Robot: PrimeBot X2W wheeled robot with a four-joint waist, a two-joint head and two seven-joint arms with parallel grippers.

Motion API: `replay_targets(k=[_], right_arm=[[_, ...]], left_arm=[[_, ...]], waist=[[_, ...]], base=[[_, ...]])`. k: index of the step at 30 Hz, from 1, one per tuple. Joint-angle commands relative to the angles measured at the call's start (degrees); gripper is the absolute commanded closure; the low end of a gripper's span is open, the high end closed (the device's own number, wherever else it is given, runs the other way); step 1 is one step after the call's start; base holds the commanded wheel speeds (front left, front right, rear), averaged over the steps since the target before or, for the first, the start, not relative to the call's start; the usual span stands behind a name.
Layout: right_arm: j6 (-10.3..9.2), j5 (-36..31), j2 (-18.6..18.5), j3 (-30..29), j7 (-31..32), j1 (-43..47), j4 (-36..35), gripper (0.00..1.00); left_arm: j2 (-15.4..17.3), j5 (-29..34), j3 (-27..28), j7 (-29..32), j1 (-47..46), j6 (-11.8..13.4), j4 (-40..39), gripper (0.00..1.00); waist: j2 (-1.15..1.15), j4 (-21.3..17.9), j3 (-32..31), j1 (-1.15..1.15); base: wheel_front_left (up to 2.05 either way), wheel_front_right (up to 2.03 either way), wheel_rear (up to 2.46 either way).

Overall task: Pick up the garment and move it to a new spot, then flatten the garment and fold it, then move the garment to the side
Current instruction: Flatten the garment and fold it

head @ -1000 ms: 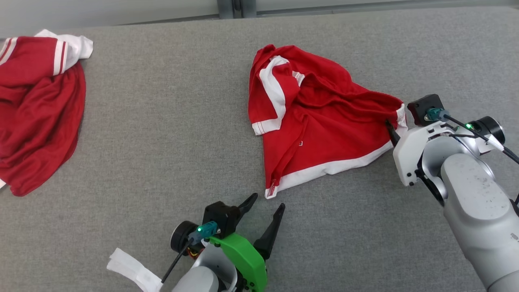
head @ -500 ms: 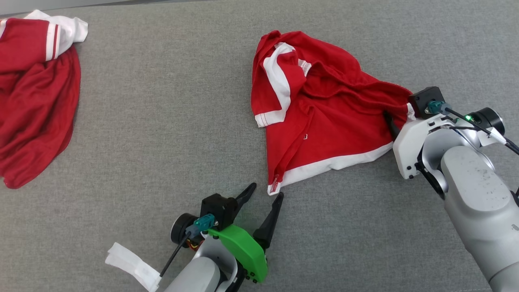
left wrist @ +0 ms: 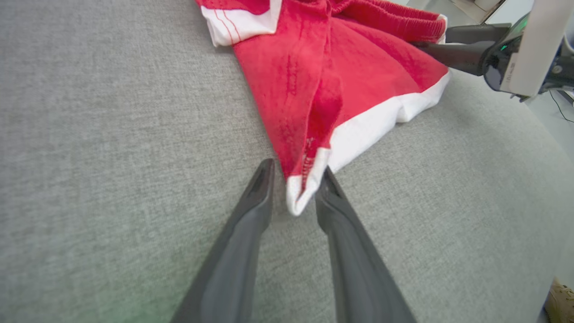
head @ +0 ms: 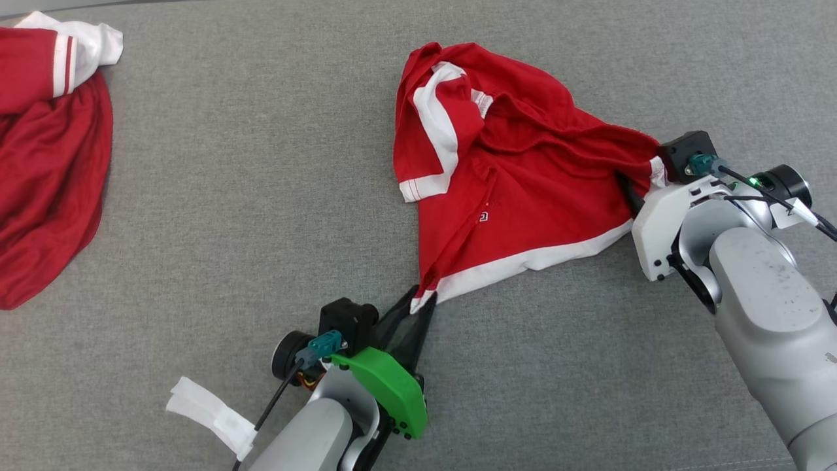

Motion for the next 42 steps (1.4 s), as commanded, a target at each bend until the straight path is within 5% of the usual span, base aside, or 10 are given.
replay_targets(k=[1,3,12,19,22,28,34,42], right_arm=[[-0.09,0.75,0.14,0.16,-0.37,-0.32,0.38,0.69],[-0.09,1.77,0.5,0.23,-0.56,-0.12,0.54,1.0],[-0.09,16.66,1.43,-7.21,-0.11,9.34,-4.84,1.0],[-0.08,40.54,-0.37,-14.6,13.89,28.31,-26.19,1.0],[-0.07,46.34,-0.61,-20.52,19.93,36.58,-37.76,1.0],[-0.09,46.34,1.84,-29.64,31.55,45.72,-55.3,1.0],[-0.05,46.68,9.92,-36.28,46.03,47.95,-66.47,1.0],[-0.05,51.23,14.01,-42.44,51.74,36.99,-68.28,1.0]], left_arm=[[0.29,-0.91,-0.07,-0.35,-1.3,-0.31,0.71,1.0],[0.29,-1.61,-0.16,-0.52,-1.66,-0.49,1.6,1.0],[0.8,-13.23,3.24,1.08,4.41,-2.36,-2.68,1.0],[6.03,-26.71,6.37,7.04,17.27,-3.04,-25.41,1.0],[8.76,-32.1,8.62,9.83,22.62,-1.07,-38.8,1.0],[14.98,-31.5,11.57,14.35,25.58,4.84,-54.35,1.0],[16.67,-31.12,10.67,18.6,24.37,8.21,-61.01,1.0],[17.25,-29.77,13.38,20.54,17.11,9.82,-60.83,1.0]], waist=[[0.0,-0.12,-0.01,0.0],[0.0,-0.35,-0.19,0.0],[0.0,-0.98,-5.4,0.0],[0.0,-2.12,-12.38,0.0],[0.0,-2.78,-14.29,0.0],[0.0,-4.15,-16.8,0.0],[0.0,-4.61,-16.79,0.0],[0.0,-4.74,-10.08,0.0]], base=[[0.0,0.0,0.0],[0.0,0.0,0.0],[0.0,0.0,0.0],[0.0,0.0,0.0],[0.0,0.0,0.0],[0.0,0.0,0.0],[0.0,0.0,0.0],[0.0,0.0,0.0]])
